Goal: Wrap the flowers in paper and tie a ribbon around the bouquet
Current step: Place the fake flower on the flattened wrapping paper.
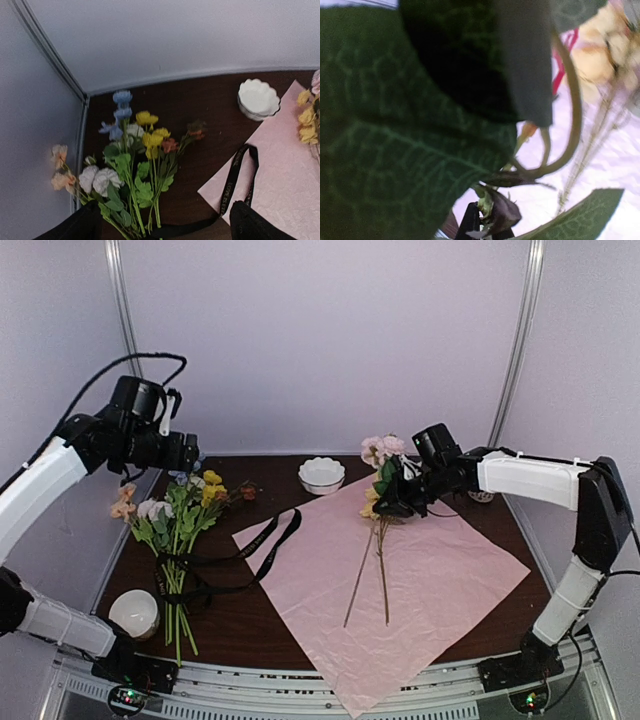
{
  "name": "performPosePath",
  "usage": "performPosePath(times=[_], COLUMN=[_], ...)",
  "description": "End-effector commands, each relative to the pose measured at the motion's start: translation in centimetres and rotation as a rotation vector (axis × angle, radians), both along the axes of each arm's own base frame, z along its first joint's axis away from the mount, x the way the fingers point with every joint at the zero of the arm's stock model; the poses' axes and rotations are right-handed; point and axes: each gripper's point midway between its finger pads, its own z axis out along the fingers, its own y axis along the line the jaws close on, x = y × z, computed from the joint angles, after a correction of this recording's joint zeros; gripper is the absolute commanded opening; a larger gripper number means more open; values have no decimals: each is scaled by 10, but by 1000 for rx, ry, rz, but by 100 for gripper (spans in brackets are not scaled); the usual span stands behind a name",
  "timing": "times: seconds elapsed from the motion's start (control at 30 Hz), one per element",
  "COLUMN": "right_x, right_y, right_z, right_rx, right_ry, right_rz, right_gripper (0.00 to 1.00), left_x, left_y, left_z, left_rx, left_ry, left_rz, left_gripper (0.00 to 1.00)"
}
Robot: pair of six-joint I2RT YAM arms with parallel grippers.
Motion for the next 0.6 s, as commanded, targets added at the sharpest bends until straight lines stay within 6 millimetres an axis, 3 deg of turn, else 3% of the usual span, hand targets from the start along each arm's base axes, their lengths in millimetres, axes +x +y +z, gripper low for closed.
performPosePath(times=[0.0, 0.1, 0.2, 0.3, 0.43, 0.57], right_x=[-10, -6, -3, -2, 1, 3], right_y=[-45, -66, -77, -83, -99, -108], right_z=[-51, -78, -96, -106, -98, -74], right_rx=[-185, -275, -338, -382, -450, -507], right_ry=[132, 171, 193, 213, 174, 100], right_rz=[-30, -48, -73, -97, -155, -169], right_gripper=[0, 0, 0, 16, 25, 36], left_x=[-5, -4, -1, 7, 19, 27], left_y=[16, 31, 43, 51, 77, 88], left_z=[-112, -165, -198, -218, -240, -264], left_rx=[-125, -180, -148, -130, -147, -178], left_ry=[335, 462, 515, 556, 587, 641], left_rz=[44, 92, 134, 158, 239, 265], left_gripper=[84, 69, 60, 55, 41, 41])
